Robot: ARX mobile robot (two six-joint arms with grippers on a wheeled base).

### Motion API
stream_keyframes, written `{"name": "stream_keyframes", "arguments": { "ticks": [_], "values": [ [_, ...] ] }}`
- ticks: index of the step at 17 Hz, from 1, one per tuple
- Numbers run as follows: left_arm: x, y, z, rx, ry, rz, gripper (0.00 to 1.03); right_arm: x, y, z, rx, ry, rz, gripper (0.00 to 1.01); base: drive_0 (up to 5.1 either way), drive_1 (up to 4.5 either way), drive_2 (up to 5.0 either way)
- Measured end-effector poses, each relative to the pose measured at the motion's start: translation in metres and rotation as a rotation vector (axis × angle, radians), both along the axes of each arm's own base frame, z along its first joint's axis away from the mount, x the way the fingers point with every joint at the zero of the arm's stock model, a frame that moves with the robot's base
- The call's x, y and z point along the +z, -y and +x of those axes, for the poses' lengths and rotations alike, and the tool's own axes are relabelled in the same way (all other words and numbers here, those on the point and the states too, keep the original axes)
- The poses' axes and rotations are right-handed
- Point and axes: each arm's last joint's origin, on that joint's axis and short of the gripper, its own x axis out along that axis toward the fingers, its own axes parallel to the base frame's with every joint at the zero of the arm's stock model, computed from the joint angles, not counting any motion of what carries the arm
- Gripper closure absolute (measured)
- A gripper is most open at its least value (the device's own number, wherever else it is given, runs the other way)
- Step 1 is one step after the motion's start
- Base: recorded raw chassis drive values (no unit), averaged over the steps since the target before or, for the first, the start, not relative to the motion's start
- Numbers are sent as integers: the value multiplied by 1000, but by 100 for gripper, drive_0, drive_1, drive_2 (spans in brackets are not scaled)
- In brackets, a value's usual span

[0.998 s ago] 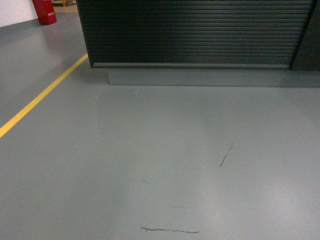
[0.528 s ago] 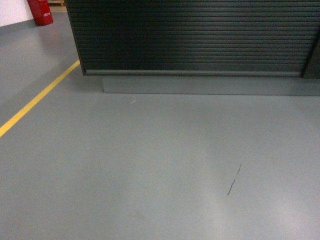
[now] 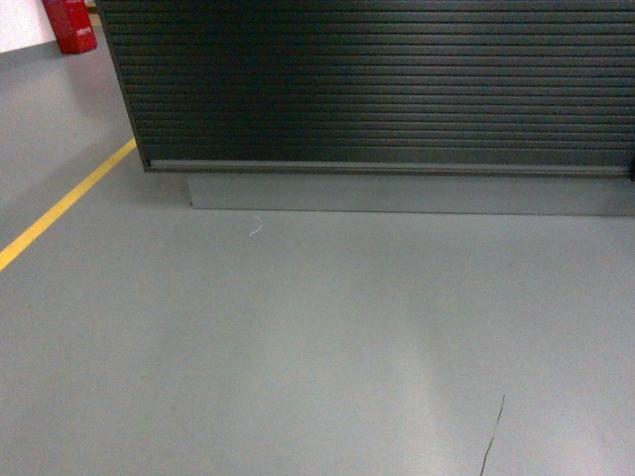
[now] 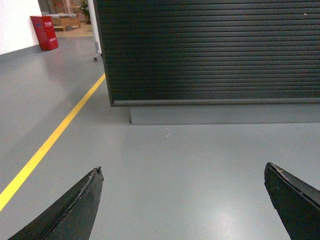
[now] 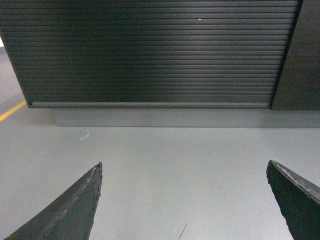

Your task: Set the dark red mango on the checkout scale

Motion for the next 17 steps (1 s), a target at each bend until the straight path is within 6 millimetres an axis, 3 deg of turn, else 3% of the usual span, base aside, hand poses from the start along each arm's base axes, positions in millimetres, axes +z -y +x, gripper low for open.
{"name": "stream_keyframes", "arguments": {
  "ticks": [17],
  "values": [
    [0, 0, 0, 0, 2, 0, 5, 0, 0, 0, 0, 0, 0, 3, 1, 431, -430]
  ]
}}
